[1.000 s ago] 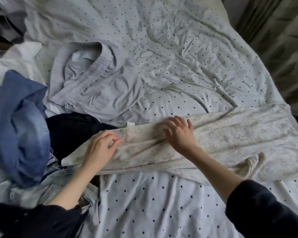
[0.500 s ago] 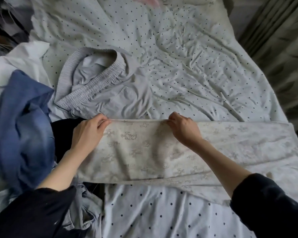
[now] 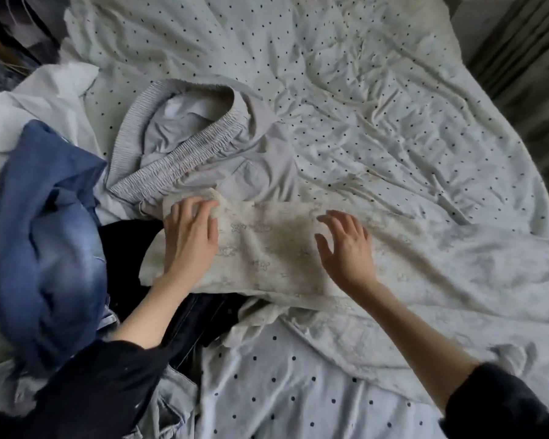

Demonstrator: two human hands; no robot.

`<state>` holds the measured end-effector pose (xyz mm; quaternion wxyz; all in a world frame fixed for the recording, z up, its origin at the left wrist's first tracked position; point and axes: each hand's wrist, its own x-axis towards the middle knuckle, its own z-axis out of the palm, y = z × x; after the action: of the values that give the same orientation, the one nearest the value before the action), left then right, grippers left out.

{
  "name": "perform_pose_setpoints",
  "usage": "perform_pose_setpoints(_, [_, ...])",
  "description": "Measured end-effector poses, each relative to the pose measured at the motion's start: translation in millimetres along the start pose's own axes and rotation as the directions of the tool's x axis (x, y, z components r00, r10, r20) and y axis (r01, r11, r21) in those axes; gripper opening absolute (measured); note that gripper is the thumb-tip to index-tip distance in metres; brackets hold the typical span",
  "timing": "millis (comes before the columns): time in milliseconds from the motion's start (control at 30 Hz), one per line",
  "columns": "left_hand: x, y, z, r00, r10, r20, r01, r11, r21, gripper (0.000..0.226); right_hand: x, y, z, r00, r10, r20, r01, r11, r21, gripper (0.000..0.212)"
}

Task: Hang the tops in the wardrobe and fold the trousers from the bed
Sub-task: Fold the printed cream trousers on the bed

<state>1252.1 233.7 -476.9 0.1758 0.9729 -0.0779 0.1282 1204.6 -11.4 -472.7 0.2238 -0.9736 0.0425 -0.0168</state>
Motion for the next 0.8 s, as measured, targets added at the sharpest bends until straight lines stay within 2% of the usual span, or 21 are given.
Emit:
perform_pose_setpoints(100, [-48, 11, 1, 1.000, 0.016, -0.027, -0.018, 0.998, -0.065, 0.016, -48, -10, 5, 0.993, -0.043, -0.111, 0.041, 0.999, -0.021, 0.018])
perform_pose_setpoints(233, [-99, 25, 0, 0.982, 0.186, 0.020, -0.179, 0.965, -0.190, 0.037, -94, -10, 7, 0.978, -0.106, -0.180, 0.093, 0.993, -0.079, 0.013])
perform_pose_setpoints(300, [-120, 29, -2, 0.975, 0.219, 0.031, -0.212, 0.966, -0.149, 0.044, -114, -6, 9, 0.972, -0.179, -0.153, 0.159, 0.978, -0.133, 0.012])
perform_pose_setpoints(367, [-138, 31, -4, 0.971, 0.217, 0.098, -0.211, 0.975, -0.067, 0.041, -135, -3, 12, 0.974, -0.222, -0.038, 0.210, 0.957, -0.202, 0.025])
perform_pose_setpoints(467, [-150, 31, -5, 0.962, 0.112, 0.251, -0.113, 0.994, -0.013, 0.037, -153, -1, 16, 0.979, -0.191, 0.069, 0.203, 0.938, -0.280, 0.028])
perform_pose_setpoints(533, [-147, 31, -7, 0.964, 0.053, 0.262, -0.021, 0.992, -0.124, 0.026, -155, 0, 15, 0.989, -0.140, 0.044, 0.147, 0.943, -0.299, 0.027])
perform_pose_setpoints(600, [-141, 31, -14, 0.961, -0.027, 0.274, 0.105, 0.956, -0.272, 0.020, -156, 1, 11, 0.994, -0.109, 0.002, 0.106, 0.963, -0.249, 0.025])
perform_pose_setpoints(700, [-141, 27, -30, 0.970, -0.089, 0.228, 0.173, 0.908, -0.380, 0.025, -172, -1, 3, 0.987, -0.158, -0.017, 0.156, 0.982, -0.105, 0.024])
perform_pose_setpoints(800, [-152, 22, -58, 0.926, -0.234, 0.296, 0.358, 0.794, -0.492, 0.035, -197, -4, -13, 0.980, -0.158, 0.124, 0.164, 0.986, -0.039, 0.018])
